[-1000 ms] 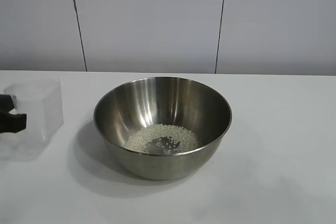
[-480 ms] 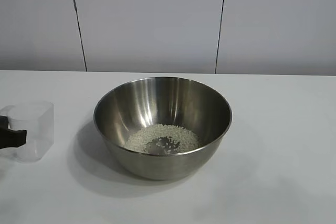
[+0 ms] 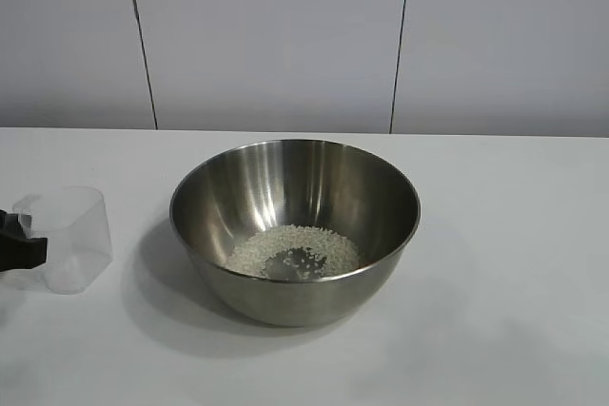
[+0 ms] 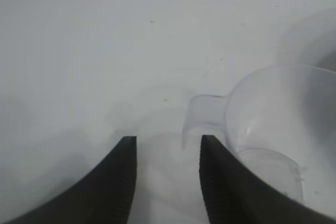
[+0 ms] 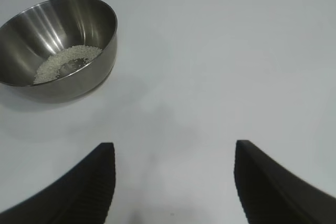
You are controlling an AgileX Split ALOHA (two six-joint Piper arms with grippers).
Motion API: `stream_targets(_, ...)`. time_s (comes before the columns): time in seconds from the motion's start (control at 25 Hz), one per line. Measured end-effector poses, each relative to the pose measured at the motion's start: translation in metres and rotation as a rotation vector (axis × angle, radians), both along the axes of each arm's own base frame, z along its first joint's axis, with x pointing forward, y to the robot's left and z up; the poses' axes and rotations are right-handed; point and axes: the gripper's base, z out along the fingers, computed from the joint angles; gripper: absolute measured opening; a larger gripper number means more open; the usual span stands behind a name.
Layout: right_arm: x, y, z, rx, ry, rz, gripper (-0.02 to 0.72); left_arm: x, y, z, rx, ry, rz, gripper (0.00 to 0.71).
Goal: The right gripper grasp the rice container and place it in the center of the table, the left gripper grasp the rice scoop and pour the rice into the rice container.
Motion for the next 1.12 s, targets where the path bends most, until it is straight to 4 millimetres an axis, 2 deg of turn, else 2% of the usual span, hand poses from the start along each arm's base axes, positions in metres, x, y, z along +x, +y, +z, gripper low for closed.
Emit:
stream_targets(0.2, 0.0, 0.0, 0.0, 0.0, 0.0, 0.0, 0.452, -0.022, 0.005, -0.002, 0.011, 0.061, 0.001, 0.336)
stream_targets(0.4, 0.0, 0.0, 0.0, 0.0, 0.0, 0.0, 0.452, -0.025, 0.011, 0.018, 0.008, -0.02, 0.062, 0.336)
stream_targets(0.64, 0.0, 0.0, 0.0, 0.0, 0.0, 0.0, 0.452, -0.007, 0.024, 0.046, -0.076, -0.167, 0.174, 0.336)
stream_targets(0.76, 0.0, 0.0, 0.0, 0.0, 0.0, 0.0, 0.452, 0.006, 0.043, 0.068, -0.096, -0.272, 0.251, 0.336)
stream_targets(0.84, 0.0, 0.0, 0.0, 0.0, 0.0, 0.0, 0.452, 0.015, 0.062, 0.083, -0.097, -0.306, 0.309, 0.336)
stream_targets(0.96, 0.0, 0.0, 0.0, 0.0, 0.0, 0.0, 0.452, 0.025, 0.084, 0.1, -0.096, -0.224, 0.326, 0.336)
stream_targets(1.12, 0.0, 0.0, 0.0, 0.0, 0.001, 0.0, 0.452, 0.032, 0.097, 0.131, -0.097, -0.036, 0.302, 0.336)
